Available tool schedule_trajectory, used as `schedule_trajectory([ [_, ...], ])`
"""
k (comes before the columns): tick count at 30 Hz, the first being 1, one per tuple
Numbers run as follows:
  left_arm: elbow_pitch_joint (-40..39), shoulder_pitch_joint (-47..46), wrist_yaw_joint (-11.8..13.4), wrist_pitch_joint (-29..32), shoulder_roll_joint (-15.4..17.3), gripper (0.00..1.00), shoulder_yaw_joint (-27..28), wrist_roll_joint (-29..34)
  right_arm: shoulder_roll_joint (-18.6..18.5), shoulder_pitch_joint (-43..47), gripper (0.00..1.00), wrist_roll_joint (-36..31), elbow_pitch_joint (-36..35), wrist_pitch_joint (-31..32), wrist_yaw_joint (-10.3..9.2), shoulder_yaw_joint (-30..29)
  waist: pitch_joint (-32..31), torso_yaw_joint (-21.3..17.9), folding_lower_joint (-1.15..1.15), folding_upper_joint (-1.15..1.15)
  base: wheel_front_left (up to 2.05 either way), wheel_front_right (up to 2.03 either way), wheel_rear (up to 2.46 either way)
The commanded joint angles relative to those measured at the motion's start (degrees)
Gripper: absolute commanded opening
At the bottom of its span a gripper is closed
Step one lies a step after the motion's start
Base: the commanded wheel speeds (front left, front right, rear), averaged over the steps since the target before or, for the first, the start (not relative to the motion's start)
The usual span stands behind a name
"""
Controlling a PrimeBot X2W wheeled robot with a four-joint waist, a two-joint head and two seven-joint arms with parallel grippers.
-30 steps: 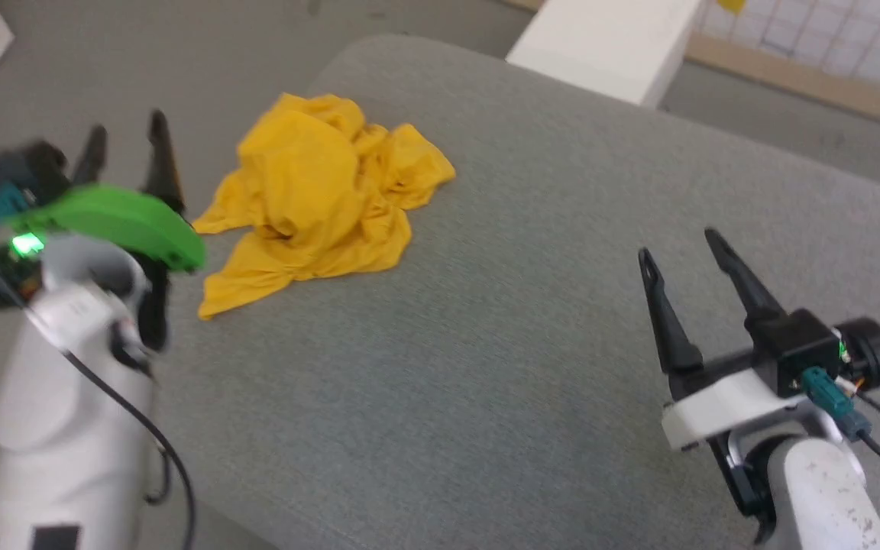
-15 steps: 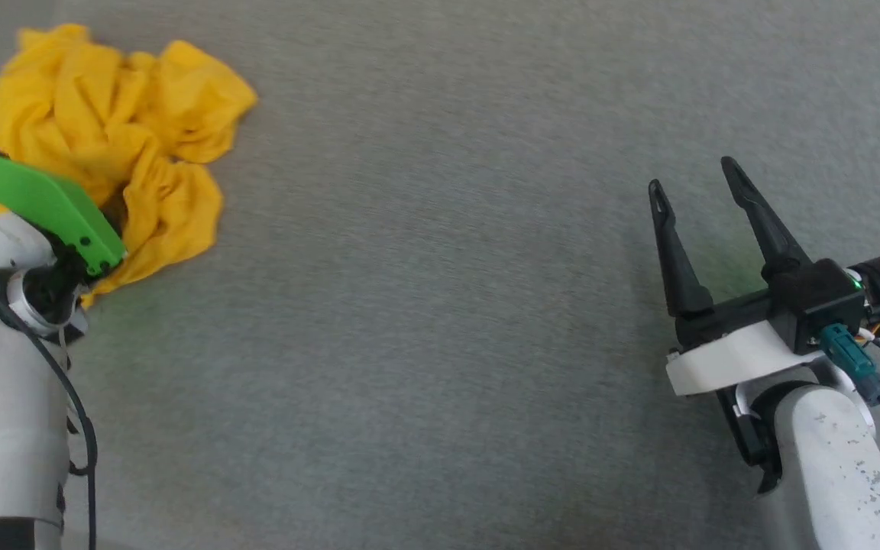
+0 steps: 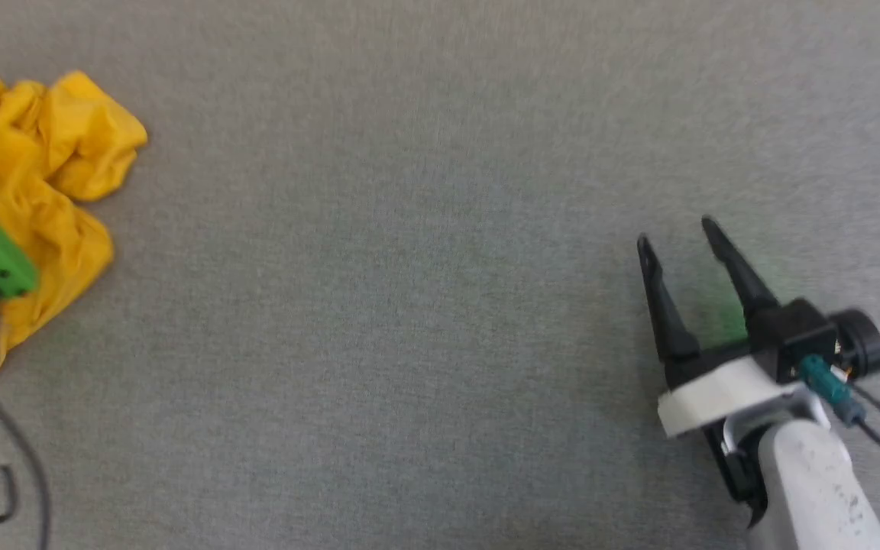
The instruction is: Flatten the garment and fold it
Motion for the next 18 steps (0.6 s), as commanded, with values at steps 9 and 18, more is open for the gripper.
schedule_trajectory([
  [9, -6.9, -7.1, 1.0, -21.4, 4.3, 0.00, -4.1, 11.3, 0.1, 6.4, 1.00, 3.9, 1.8, -1.0, -0.10, -2.3, -19.7, 0.1, -0.01, 0.00, 0.00, 0.00, 0.00],
  [18, -18.4, -14.2, -0.6, -21.6, -2.5, 0.00, -13.2, 14.3, 0.1, 8.5, 1.00, 5.6, 1.3, -0.8, -0.10, -2.8, -23.9, -6.7, -0.01, 0.00, 0.00, 0.00, 0.00],
])
